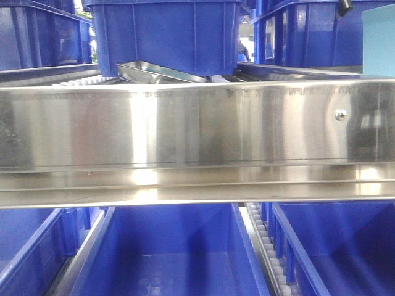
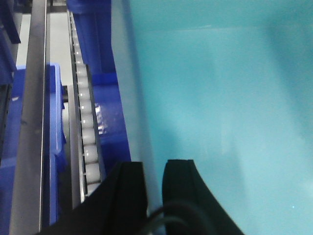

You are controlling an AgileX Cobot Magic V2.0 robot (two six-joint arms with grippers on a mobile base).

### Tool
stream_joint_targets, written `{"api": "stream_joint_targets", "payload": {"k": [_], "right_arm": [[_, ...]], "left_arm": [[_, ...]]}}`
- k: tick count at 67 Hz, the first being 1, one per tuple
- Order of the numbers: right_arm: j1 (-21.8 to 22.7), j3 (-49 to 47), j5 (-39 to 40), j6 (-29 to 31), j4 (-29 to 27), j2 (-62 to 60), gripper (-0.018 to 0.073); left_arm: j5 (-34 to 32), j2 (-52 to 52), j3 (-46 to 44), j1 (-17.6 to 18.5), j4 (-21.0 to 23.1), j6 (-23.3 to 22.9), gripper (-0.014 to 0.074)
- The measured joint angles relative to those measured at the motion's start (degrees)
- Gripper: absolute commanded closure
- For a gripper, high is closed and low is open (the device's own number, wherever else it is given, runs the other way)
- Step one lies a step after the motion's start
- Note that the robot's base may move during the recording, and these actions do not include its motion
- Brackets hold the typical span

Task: Move two blue bins to right shelf middle
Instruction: 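Pull the held teal bin back off the shelf rollers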

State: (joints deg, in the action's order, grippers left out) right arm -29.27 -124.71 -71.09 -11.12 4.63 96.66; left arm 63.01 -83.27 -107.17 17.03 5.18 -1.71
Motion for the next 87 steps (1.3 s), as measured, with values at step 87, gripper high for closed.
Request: {"api": "stream_joint_targets", "payload": {"k": [87], "right_arm": [[0.33, -0.15, 10.39, -0.23, 1.05, 0.0, 0.071]], "left_arm": [[-15.6, 0.0, 0.0, 0.0, -0.67, 1.05, 0.0707]]}}
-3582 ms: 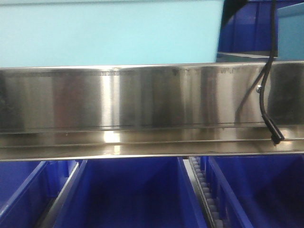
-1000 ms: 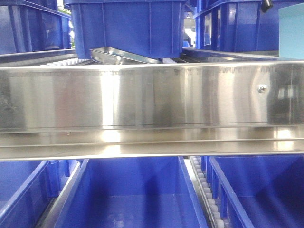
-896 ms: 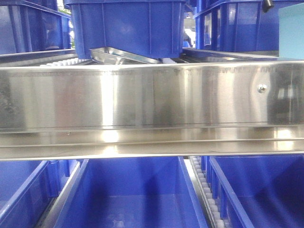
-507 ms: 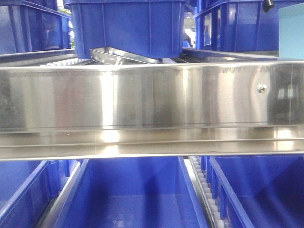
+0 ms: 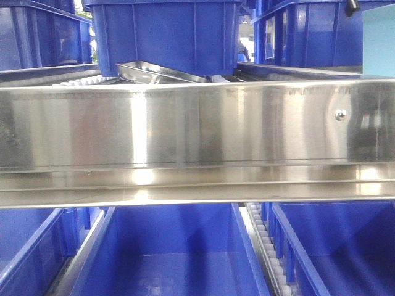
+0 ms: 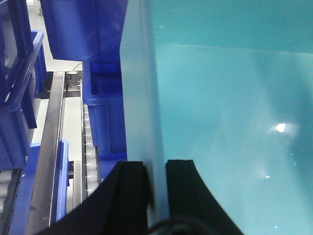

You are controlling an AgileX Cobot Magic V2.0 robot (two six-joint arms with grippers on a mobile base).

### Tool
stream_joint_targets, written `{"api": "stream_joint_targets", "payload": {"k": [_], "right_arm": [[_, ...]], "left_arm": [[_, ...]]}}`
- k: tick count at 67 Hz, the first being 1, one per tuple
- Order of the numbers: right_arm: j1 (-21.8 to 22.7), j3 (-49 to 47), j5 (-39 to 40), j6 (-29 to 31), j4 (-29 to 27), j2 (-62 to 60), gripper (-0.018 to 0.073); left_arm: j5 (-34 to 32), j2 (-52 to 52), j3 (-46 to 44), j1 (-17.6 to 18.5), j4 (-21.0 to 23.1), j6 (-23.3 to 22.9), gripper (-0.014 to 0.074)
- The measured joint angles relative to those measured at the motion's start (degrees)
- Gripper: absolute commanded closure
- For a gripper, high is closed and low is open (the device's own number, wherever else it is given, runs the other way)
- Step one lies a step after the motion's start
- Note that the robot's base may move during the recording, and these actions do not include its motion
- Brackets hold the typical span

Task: Move two blue bins to right shelf middle
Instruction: 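Pull the held teal bin back off the shelf rollers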

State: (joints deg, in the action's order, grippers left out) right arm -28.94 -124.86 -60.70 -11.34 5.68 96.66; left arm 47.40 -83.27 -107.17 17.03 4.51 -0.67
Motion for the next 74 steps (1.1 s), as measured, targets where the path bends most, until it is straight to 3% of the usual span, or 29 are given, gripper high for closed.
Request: {"api": "stream_joint_targets", "payload": {"k": [74], "right_arm": [[0.0, 0.0, 0.41, 0.11, 0.21, 0.0, 0.071]], "left_arm": [[-0.14, 0.0, 0.0, 0.0, -0.23, 0.0, 0.0707]]}}
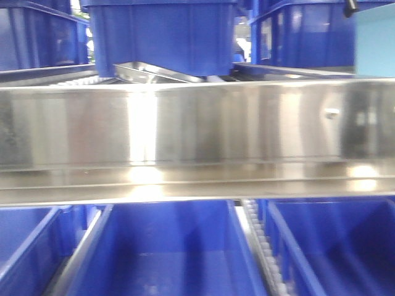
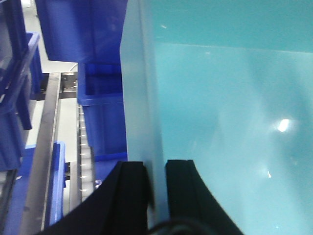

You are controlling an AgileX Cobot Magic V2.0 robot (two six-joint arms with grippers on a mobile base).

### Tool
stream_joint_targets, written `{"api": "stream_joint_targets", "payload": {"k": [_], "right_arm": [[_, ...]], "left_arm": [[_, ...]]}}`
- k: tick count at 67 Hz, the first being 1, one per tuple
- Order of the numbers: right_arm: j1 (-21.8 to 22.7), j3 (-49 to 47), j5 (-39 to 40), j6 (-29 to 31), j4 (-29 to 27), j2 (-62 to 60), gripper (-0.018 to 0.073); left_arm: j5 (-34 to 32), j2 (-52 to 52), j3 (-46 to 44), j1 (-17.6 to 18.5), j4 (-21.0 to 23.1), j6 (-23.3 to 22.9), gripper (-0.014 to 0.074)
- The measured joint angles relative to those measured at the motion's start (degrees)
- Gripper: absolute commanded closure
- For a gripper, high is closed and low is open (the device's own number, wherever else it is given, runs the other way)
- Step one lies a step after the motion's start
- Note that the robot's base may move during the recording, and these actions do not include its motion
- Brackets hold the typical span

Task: Move two blue bins to right shelf middle
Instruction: 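Pull the held teal bin back off the shelf rollers, then drive the base away from the shelf holding the teal bin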

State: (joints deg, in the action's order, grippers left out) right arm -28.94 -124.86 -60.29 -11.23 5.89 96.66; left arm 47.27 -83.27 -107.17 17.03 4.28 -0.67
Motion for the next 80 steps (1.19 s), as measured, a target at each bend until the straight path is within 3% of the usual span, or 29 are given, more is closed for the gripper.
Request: {"api": "stream_joint_targets", "payload": {"k": [80], "right_arm": [[0.08, 0.0, 0.22, 0.11, 0.0, 0.1, 0.071]], "left_arm": [[0.0, 0.0, 0.0, 0.0, 0.1, 0.0, 0.0707]]}}
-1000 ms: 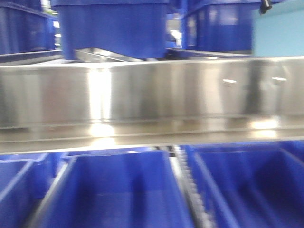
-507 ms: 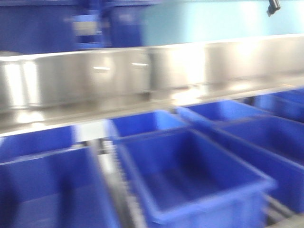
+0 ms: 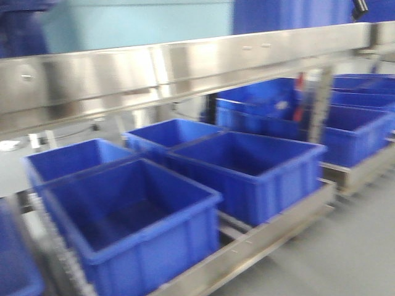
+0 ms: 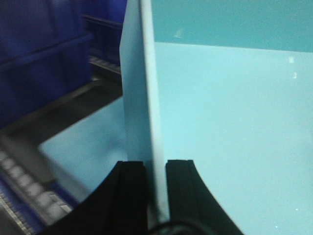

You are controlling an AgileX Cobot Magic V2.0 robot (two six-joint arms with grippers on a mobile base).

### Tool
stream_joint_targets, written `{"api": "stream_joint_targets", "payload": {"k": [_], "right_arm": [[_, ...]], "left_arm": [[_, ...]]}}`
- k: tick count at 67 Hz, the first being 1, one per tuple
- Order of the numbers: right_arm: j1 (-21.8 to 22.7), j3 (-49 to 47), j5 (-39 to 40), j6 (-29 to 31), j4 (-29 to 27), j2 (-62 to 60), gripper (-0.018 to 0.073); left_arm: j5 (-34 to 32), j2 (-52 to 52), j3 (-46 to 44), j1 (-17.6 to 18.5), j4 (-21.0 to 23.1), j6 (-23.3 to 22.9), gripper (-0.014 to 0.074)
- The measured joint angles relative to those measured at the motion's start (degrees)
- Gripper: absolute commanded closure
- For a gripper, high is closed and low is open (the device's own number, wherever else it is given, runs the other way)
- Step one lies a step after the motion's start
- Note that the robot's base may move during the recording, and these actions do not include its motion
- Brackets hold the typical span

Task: Move two blue bins to right shelf middle
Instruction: 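Drive the base away from the shelf holding the teal bin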

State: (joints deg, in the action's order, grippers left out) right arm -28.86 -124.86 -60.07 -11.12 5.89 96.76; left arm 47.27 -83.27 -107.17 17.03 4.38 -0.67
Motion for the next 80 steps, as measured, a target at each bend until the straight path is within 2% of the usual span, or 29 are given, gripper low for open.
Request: {"api": "stream_joint_targets", "payload": {"k": [80], "right_arm": [[0.0, 0.0, 0.0, 0.0, 0.0, 0.0, 0.071]], "left_arm": [[0.0, 0.0, 0.0, 0.0, 0.1, 0.0, 0.0707]]}}
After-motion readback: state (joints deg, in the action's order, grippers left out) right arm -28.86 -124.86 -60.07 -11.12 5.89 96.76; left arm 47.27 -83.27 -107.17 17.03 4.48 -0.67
